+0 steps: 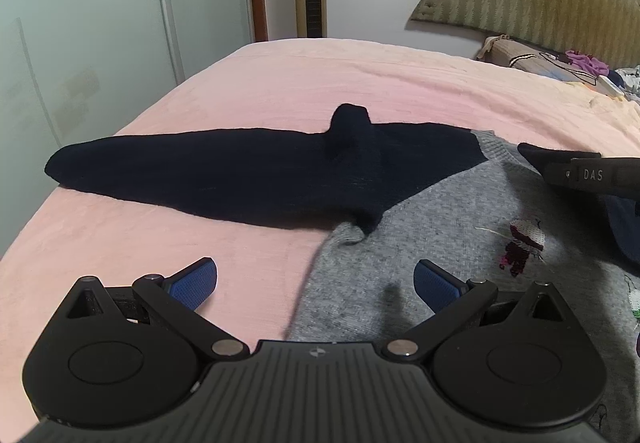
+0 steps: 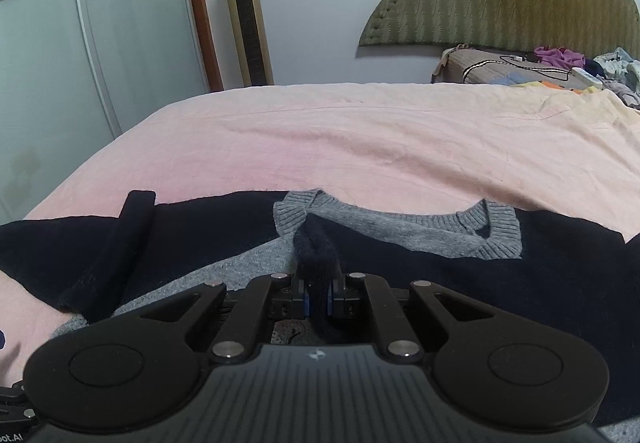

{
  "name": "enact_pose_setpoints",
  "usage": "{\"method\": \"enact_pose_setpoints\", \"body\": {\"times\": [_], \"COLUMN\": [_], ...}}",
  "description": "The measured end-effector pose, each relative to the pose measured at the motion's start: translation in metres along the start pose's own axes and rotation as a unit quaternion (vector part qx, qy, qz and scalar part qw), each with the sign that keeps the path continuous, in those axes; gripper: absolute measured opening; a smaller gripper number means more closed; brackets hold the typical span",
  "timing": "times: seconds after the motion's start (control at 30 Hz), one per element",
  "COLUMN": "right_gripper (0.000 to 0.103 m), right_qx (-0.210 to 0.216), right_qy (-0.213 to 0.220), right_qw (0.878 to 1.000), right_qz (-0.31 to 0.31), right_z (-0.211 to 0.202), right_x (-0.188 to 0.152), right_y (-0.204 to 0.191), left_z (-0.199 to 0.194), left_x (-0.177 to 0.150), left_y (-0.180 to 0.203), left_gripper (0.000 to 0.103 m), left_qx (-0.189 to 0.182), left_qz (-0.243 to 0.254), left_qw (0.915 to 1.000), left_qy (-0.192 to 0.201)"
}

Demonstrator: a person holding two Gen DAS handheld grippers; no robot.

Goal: Fold small clothes
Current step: 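Carry the held sleeve across the sweater body and open the right tool, then grasp the other navy sleeve cuff with the left tool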

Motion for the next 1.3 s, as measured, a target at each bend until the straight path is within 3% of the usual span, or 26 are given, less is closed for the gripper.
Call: {"method": "enact_pose_setpoints", "body": {"times": [0.33,0.5,0.6,0.63,0.7,0.73,0.77,0.87,0.93,1.03,1.1,1.17,1.3], "right_gripper": [0.007,0.009,0.011,0.018,0.041,0.061,0.069,0.067,0.067,0.067,0.068,0.068,0.068], "right_qx": [0.006,0.003,0.001,0.000,0.010,0.015,0.023,0.031,0.020,0.050,0.053,0.037,0.079], "right_qy": [-0.006,-0.050,-0.050,-0.052,-0.048,-0.042,-0.039,-0.064,-0.056,-0.051,-0.058,-0.047,-0.025], "right_qw": [1.000,0.998,0.998,0.998,0.998,0.999,0.999,0.996,0.996,0.997,0.995,0.996,0.996], "right_qz": [-0.006,-0.028,-0.031,-0.031,-0.029,-0.025,-0.026,-0.055,-0.059,-0.035,-0.060,-0.062,-0.029], "right_z": [0.006,0.022,0.020,0.018,0.011,0.007,0.004,0.009,0.007,-0.003,-0.004,-0.010,-0.034], "right_x": [-0.001,-0.009,-0.011,-0.011,-0.011,-0.012,-0.014,-0.022,-0.023,-0.020,-0.023,-0.025,-0.023], "right_y": [-0.014,-0.020,-0.021,-0.021,-0.021,-0.021,-0.021,-0.029,-0.029,-0.027,-0.031,-0.030,-0.021], "left_z": [0.000,0.000,0.000,0.000,-0.001,-0.001,-0.001,-0.001,-0.002,-0.003,-0.004,-0.005,-0.004], "left_x": [-0.001,-0.002,-0.002,-0.002,-0.002,-0.002,-0.002,-0.001,-0.002,-0.002,0.000,0.005,0.019], "left_y": [-0.004,-0.009,-0.012,-0.014,-0.019,-0.021,-0.024,-0.032,-0.038,-0.052,-0.065,-0.085,-0.138], "left_gripper": [0.103,0.103,0.103,0.103,0.103,0.103,0.103,0.103,0.103,0.103,0.103,0.103,0.103], "left_qx": [0.003,0.006,0.009,0.010,0.013,0.015,0.018,0.028,0.033,0.050,0.065,0.077,0.102], "left_qz": [-0.004,-0.008,-0.010,-0.011,-0.015,-0.017,-0.020,-0.028,-0.031,-0.027,-0.033,-0.051,-0.110], "left_qw": [1.0000,0.9999,0.9999,0.9999,0.9998,0.9997,0.9996,0.9992,0.9990,0.9984,0.9973,0.9957,0.9886], "left_qy": [-0.001,-0.004,-0.004,-0.005,-0.005,-0.004,-0.003,-0.004,-0.003,0.002,0.007,0.009,0.018]}}
Point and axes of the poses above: each gripper's, at about its wrist camera, not at the fingertips, and z roughly the way its jaws point, y to its right, x to its top, the point moved 4 cm from there along z, roughly the way its jaws point, and after that the axes turned 9 degrees about -x, right-handed, at the moved point
